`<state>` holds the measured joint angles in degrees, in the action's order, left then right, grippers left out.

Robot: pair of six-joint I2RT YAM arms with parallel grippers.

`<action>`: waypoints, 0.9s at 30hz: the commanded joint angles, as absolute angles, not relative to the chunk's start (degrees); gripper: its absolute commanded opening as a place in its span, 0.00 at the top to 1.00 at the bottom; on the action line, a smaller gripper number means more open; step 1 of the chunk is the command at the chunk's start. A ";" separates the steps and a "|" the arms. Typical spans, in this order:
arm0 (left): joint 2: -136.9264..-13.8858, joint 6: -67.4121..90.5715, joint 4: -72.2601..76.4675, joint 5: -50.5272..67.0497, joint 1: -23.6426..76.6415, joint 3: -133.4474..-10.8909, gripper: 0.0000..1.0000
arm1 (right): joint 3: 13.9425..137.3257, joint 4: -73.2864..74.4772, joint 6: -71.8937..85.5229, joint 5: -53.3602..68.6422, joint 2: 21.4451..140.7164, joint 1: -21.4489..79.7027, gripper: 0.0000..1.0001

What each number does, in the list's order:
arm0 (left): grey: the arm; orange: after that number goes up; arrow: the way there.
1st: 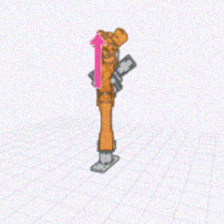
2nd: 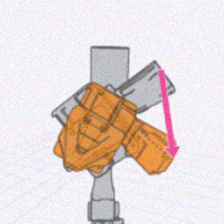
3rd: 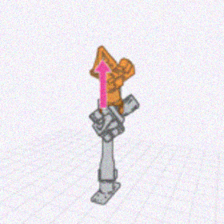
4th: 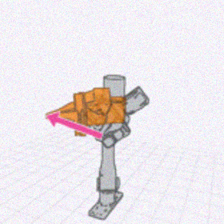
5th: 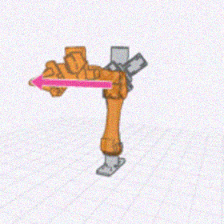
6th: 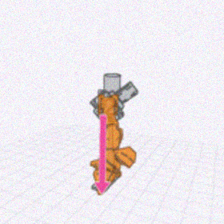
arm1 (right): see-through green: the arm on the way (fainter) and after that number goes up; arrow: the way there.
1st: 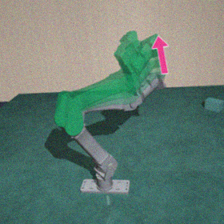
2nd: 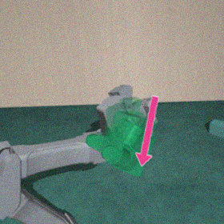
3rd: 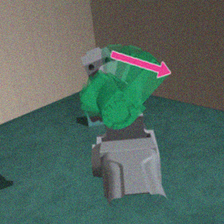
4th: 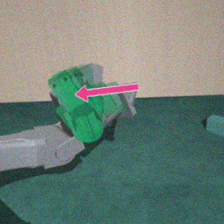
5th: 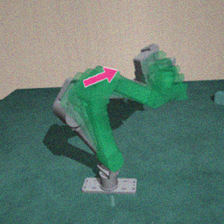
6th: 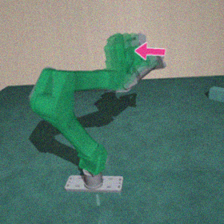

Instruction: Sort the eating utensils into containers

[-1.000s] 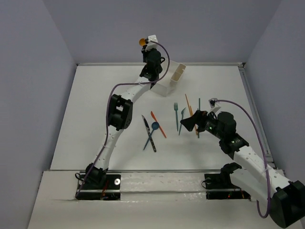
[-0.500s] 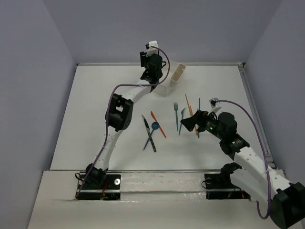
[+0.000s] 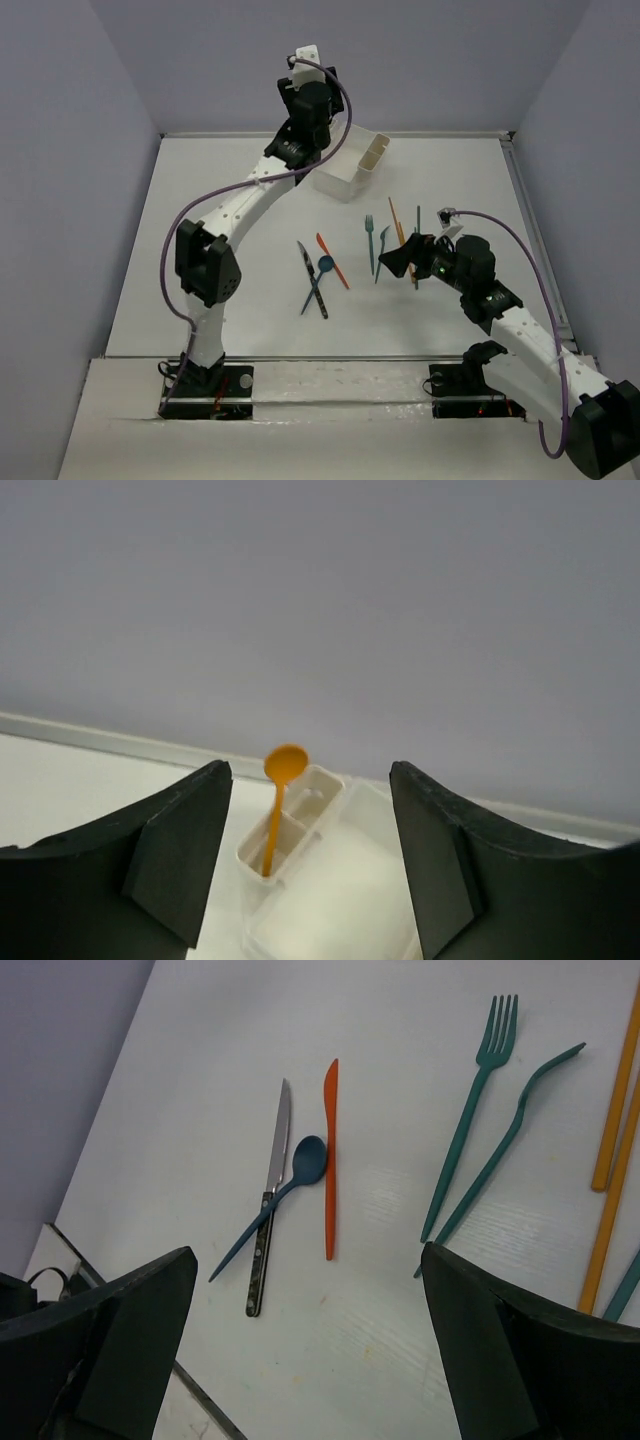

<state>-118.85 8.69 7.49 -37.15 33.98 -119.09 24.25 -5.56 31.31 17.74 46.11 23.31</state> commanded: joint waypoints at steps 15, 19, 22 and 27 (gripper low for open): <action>-71.46 32.69 -2.29 -3.61 44.47 -44.22 0.56 | 24.96 -2.02 29.97 16.61 43.59 23.64 0.02; -72.42 32.96 -1.50 -4.13 46.14 -42.98 0.62 | 24.87 -1.76 30.06 17.14 43.94 23.64 0.04; -76.02 31.21 -2.46 -5.27 48.16 -44.73 0.65 | 24.96 -1.06 29.88 17.31 43.95 23.64 0.05; -82.34 28.83 -4.22 -10.62 50.01 -47.90 0.69 | 24.78 -0.70 29.79 16.96 43.07 23.64 0.06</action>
